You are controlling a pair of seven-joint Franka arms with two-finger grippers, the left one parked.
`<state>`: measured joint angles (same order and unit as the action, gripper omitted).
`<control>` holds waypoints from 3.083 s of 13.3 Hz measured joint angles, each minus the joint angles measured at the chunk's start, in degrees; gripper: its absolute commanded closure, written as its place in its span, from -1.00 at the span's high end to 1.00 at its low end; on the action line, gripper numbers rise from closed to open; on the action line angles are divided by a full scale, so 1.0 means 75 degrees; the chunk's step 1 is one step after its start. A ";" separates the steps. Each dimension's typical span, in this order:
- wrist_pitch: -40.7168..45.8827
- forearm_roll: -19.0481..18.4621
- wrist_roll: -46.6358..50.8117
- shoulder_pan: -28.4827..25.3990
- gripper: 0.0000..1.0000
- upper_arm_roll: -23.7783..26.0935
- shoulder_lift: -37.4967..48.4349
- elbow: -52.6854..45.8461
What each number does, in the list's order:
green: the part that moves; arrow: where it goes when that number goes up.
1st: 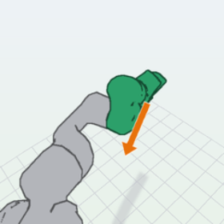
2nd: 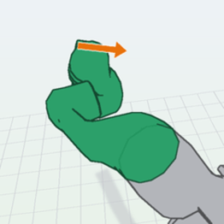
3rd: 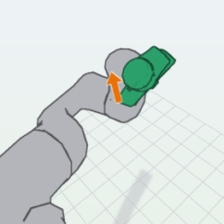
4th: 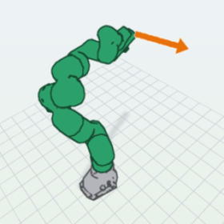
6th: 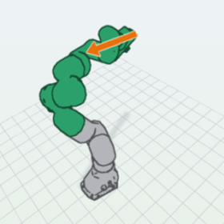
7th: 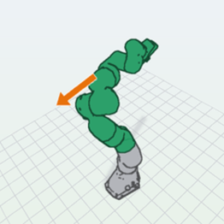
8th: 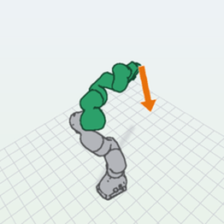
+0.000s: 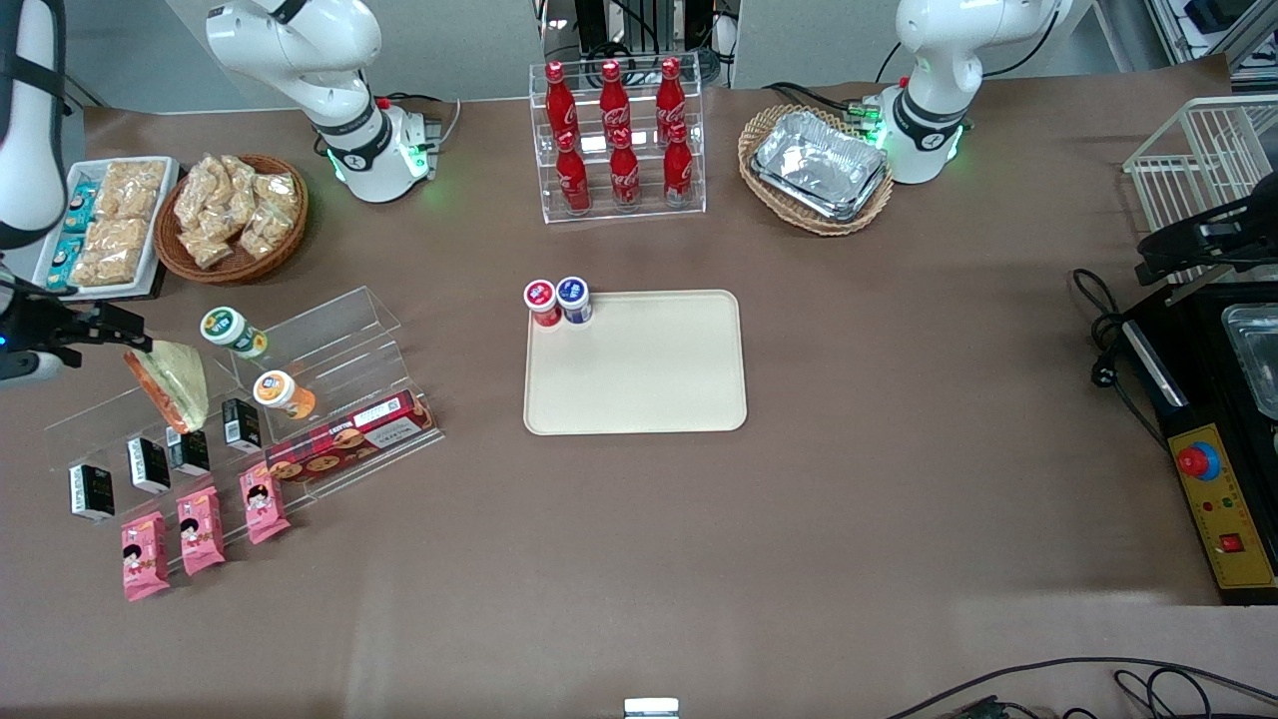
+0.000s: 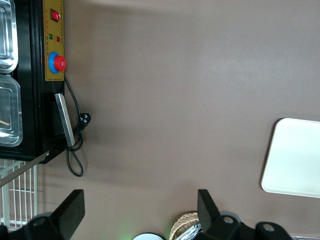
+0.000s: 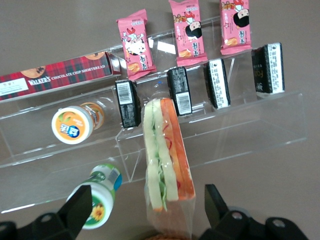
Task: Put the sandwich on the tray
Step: 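Lower the open right gripper around the plastic-wrapped sandwich wedge, then close the right gripper on the sandwich and lift it off the rack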
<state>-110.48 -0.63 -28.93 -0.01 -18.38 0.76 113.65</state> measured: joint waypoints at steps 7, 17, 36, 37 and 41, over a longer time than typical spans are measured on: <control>-0.1151 -0.0043 -0.0675 0.0136 1.00 -0.0010 -0.0074 0.1016; -0.2082 -0.0060 -0.1078 0.0518 0.99 -0.0019 -0.0227 0.1611; 0.1131 -0.0055 -0.1574 -0.0090 -0.42 0.0171 -0.0570 -0.1627; 0.1456 -0.0054 -0.1575 -0.0234 -0.42 0.0186 -0.0675 -0.2044; 0.1993 -0.0048 -0.1795 -0.1391 -0.41 0.0248 -0.0970 -0.2920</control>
<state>-95.53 -0.99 -42.39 -10.43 -16.52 -6.52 91.76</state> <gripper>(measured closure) 0.709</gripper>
